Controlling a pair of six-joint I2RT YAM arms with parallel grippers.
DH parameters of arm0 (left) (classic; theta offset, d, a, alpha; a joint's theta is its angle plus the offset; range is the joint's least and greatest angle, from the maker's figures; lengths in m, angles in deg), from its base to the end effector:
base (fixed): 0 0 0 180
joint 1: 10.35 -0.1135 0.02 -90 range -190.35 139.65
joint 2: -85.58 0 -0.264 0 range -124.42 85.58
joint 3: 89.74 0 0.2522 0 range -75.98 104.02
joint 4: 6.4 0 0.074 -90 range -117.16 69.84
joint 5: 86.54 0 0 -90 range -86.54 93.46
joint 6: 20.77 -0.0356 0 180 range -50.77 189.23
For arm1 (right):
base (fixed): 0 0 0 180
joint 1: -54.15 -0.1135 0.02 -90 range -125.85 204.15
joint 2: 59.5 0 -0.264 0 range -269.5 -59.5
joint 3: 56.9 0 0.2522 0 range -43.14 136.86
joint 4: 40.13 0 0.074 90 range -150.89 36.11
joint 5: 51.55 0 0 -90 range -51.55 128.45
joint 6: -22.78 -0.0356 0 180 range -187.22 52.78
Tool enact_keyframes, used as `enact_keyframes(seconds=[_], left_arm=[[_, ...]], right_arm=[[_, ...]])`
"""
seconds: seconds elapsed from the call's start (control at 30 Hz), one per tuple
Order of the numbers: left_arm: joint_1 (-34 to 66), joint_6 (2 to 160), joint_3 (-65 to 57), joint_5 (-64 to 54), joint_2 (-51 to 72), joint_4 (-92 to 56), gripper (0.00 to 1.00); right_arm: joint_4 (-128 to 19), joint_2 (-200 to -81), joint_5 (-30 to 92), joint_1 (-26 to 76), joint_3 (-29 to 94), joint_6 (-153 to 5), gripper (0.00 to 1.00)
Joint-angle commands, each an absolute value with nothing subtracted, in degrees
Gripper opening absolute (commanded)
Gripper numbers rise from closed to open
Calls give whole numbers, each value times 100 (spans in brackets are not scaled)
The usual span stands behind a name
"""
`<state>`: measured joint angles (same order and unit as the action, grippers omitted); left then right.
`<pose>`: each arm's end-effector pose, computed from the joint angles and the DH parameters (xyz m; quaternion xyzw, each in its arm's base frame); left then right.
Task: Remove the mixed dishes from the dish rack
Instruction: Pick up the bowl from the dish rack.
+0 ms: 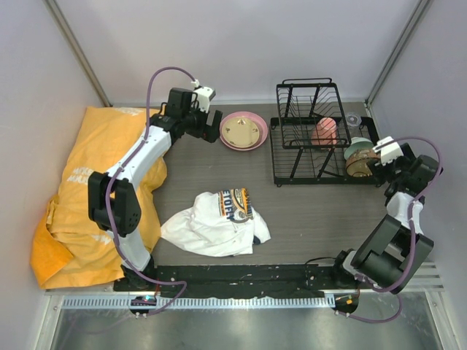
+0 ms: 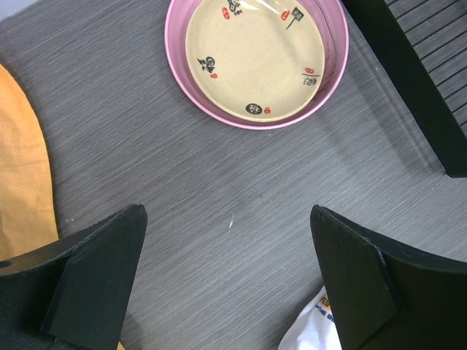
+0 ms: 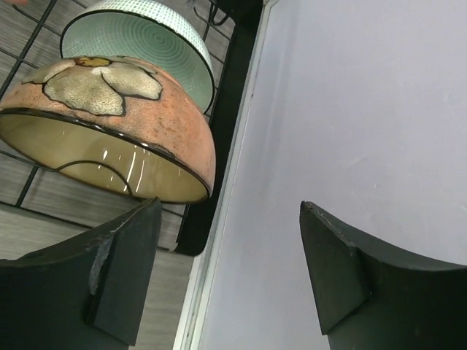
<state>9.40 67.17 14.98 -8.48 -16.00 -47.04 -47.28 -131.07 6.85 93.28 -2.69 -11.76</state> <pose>0.3845 -0.1459 0.3197 0.2139 0.8672 -0.1598 0.4203 0.2229 -0.1573 0.2454 -0.2607 0.7802 -0.2271 0.5213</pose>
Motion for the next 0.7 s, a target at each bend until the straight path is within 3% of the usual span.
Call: enact_keyframes(seconds=[0.0,0.3,0.67], left_arm=[[925,6616,1728,-770,-1479,-4600,100],[925,6563,1658,-542,-1453,-4627,100],[925,6545,1561,-471,-1523,-4574,100]], right_arm=[[-3351,-13253,311,9352,-709,-921,79],[-1445,-13807,408,9361,-1316,-1483,67],[-915,-14237,311,9361,-1238,-1940,59]])
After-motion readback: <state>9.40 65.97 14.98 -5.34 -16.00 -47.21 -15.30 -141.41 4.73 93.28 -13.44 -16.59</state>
